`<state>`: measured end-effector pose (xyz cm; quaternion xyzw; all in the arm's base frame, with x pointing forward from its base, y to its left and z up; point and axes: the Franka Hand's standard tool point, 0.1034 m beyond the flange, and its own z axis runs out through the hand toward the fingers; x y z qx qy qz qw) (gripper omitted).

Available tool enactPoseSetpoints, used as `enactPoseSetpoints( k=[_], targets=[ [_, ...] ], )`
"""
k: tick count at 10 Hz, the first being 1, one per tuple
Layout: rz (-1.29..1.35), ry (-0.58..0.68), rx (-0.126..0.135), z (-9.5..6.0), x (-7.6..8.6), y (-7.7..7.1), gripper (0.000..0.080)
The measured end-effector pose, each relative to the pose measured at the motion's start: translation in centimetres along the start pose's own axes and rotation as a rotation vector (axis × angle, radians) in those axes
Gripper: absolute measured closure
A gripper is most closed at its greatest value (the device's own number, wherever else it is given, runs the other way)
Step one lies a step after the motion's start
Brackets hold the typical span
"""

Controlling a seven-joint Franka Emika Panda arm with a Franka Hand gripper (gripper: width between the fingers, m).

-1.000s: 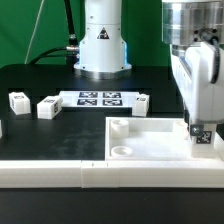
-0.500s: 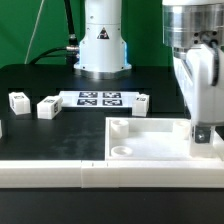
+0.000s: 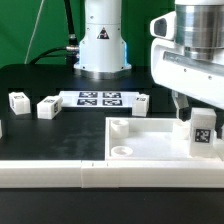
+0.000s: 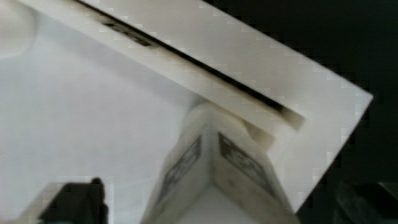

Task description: Assemble one leg

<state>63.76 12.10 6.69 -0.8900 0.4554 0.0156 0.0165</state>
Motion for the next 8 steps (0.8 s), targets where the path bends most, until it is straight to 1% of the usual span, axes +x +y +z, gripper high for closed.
enactPoseSetpoints(
  k=[1,2,5,7,8],
  targets=[
    [-0.120,0.008,-0.008,0.12,-0.29,-0.12,0.0151],
    [-0.250,0.010,-0.011,0.10,-0.15,-0.06,0.0151],
    [-0.542,0.010,-0.012,-0.07,0.23,0.04,0.0151],
    [-0.683,0.011,-0.011,-0.25,0.23,-0.04,0.0151],
    [-0.696,0.013,-0.009,-0.39,0.25,-0.10,0.0151]
  ],
)
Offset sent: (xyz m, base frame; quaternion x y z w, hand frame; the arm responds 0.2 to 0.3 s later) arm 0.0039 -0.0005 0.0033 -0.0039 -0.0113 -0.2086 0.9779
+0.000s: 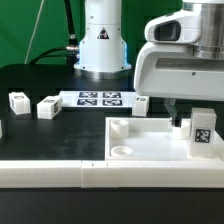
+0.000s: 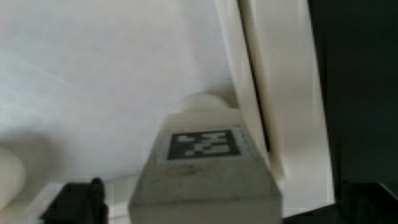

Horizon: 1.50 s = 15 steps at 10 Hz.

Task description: Assemble one leg

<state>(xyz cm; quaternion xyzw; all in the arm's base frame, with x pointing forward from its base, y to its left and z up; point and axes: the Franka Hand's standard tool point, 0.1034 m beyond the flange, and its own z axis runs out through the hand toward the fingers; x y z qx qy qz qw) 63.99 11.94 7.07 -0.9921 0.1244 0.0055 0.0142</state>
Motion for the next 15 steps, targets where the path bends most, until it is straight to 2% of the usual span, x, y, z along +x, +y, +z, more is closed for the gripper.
enactPoseSetpoints(
  k=[1,2,3,4,5,6,8,9,15],
  targets=[
    [-0.019,0.000,0.000,0.05,0.02,0.04,0.0151],
    [-0.017,0.000,0.000,0.09,0.01,0.06,0.0279],
    [-0.017,0.000,0.000,0.10,0.01,0.07,0.0279],
    [-0.017,-0.001,0.000,0.11,0.01,0.09,0.0461],
    [0.001,-0.001,0.000,0.13,0.01,0.11,0.0461],
    [0.019,-0.001,0.000,0.13,0.02,0.13,0.0509],
    [0.121,-0.004,0.011,0.17,0.10,0.37,0.0509],
    [0.277,-0.008,0.021,0.18,0.13,0.42,0.0509],
    [0.984,-0.029,0.037,0.19,0.15,0.52,0.0509]
  ],
)
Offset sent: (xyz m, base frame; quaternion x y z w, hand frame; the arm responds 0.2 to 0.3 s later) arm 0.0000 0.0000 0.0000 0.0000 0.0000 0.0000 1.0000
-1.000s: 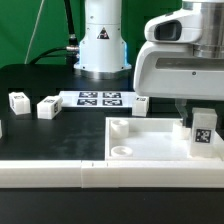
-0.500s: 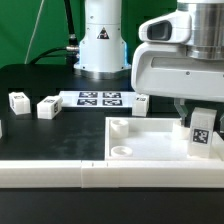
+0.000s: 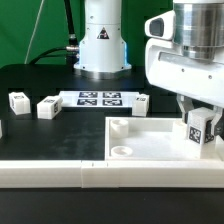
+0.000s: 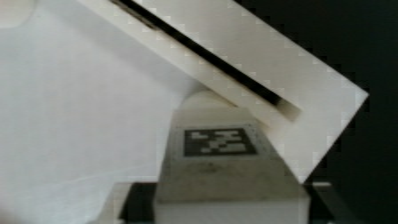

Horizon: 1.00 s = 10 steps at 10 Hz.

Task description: Assemble one leg

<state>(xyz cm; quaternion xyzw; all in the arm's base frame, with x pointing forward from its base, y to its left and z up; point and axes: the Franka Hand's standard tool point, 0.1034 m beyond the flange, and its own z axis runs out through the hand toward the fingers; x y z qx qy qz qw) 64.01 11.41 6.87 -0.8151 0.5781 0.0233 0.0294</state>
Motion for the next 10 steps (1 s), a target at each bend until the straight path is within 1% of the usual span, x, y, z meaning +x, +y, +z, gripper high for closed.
enactPoseSetpoints(
  k=[1,2,3,4,5,6,7,8,9,10],
  targets=[
    [0.165,0.008,0.014,0.02,-0.09,0.03,0.0509],
    [0.328,0.014,0.023,0.04,-0.21,0.09,0.0509],
    [0.428,0.011,0.029,0.04,-0.24,0.05,0.0509],
    [0.467,0.004,0.031,0.04,-0.22,0.05,0.0509],
    [0.582,-0.005,0.032,0.01,-0.31,0.00,0.0509],
    [0.628,-0.008,0.033,0.00,-0.35,-0.02,0.0509],
    [0.624,-0.008,0.032,0.06,-0.36,0.01,0.0409],
    [0.619,-0.007,0.030,0.15,-0.38,0.04,0.0409],
    [0.573,-0.006,0.030,0.19,-0.40,0.04,0.0270],
    [0.535,-0.007,0.032,0.26,-0.69,-0.04,0.0188]
  ],
)
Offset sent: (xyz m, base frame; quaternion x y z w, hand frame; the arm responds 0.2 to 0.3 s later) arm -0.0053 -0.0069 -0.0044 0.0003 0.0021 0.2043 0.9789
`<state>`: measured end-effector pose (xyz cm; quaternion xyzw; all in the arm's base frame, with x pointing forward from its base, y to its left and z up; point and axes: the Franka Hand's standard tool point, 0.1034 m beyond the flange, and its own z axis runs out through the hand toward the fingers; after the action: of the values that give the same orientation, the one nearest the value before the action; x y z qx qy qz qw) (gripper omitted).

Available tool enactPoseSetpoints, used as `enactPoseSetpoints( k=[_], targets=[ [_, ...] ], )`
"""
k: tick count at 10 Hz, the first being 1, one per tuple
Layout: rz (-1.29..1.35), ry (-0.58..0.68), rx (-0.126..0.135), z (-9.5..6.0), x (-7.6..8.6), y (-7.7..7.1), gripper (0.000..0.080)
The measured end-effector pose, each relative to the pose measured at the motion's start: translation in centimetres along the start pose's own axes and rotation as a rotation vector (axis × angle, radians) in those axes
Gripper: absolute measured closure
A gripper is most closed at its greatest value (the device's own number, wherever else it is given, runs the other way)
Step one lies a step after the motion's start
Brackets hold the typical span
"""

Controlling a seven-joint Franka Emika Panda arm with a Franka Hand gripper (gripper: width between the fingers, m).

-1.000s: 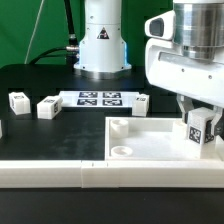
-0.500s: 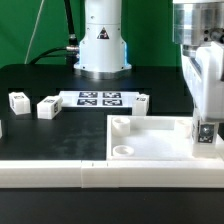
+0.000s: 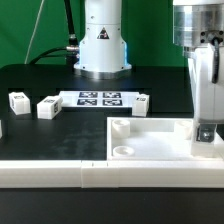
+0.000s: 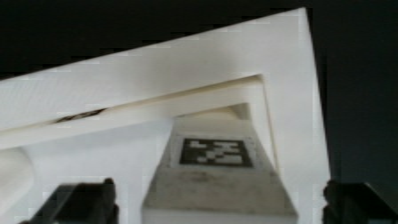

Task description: Assemble one leg

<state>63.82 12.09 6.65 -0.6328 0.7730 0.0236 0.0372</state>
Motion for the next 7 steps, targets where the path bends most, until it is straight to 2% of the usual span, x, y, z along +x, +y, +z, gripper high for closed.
enactPoseSetpoints(
  k=[1,2,4,7],
  targets=[
    [-0.115,0.001,-0.010,0.07,-0.09,0.17,0.0188],
    [-0.270,0.002,-0.010,0.05,-0.20,0.19,0.0157],
    [-0.514,0.011,-0.008,-0.03,-0.41,-0.02,0.0152],
    [-0.941,0.051,-0.021,-0.13,-0.67,-0.05,0.0151]
  ],
)
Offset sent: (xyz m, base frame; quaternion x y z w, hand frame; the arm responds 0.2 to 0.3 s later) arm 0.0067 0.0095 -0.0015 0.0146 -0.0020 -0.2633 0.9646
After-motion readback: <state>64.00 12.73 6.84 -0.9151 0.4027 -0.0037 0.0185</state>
